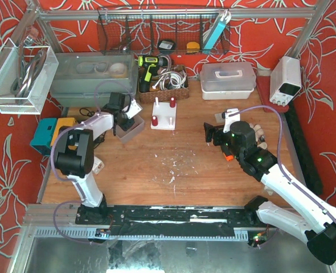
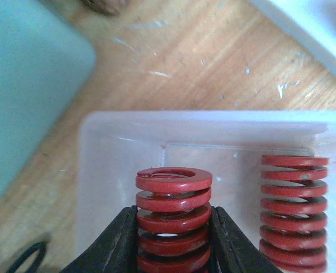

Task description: Install the large spring

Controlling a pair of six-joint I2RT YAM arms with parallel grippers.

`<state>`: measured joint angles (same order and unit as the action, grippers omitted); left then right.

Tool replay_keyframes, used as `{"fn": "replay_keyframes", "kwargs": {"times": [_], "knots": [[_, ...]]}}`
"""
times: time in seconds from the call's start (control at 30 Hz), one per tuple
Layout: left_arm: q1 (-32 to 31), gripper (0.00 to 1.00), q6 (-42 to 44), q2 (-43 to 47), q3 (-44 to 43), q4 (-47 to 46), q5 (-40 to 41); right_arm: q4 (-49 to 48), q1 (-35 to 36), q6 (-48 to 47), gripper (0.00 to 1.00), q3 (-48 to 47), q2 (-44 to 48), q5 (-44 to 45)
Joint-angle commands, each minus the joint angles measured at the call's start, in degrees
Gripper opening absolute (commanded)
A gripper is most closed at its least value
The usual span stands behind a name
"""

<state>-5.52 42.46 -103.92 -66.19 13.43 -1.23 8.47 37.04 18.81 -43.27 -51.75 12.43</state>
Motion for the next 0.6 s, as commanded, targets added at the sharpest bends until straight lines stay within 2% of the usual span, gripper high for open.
{"fn": "replay_keyframes", "kwargs": {"times": [0.0, 0.2, 0.3, 0.43, 0.57], "knots": [[0.3, 0.03, -1.9, 7.5, 1.1, -2.4, -1.4, -1.3, -0.2, 0.3, 0.99, 0.4, -0.1, 1.1], [0.4, 0.0, -6.5, 15.6, 5.4, -7.4, -5.3, -1.4, -0.1, 0.5, 0.99, 0.3, -0.6, 0.5], [0.3, 0.0, -10.9, 21.3, 9.6, -12.9, -8.9, -1.2, -0.2, 0.6, 0.99, 0.1, -0.7, 0.1], [-0.4, 0.0, -19.0, 30.5, 16.9, -23.2, -15.3, 0.8, -0.3, 1.1, 0.99, -1.7, -1.9, -1.8], [-2.3, 0.0, -27.5, 40.4, 27.9, -37.5, -20.5, 5.0, -0.5, 2.8, 0.99, -6.1, -5.3, -7.1]]}}
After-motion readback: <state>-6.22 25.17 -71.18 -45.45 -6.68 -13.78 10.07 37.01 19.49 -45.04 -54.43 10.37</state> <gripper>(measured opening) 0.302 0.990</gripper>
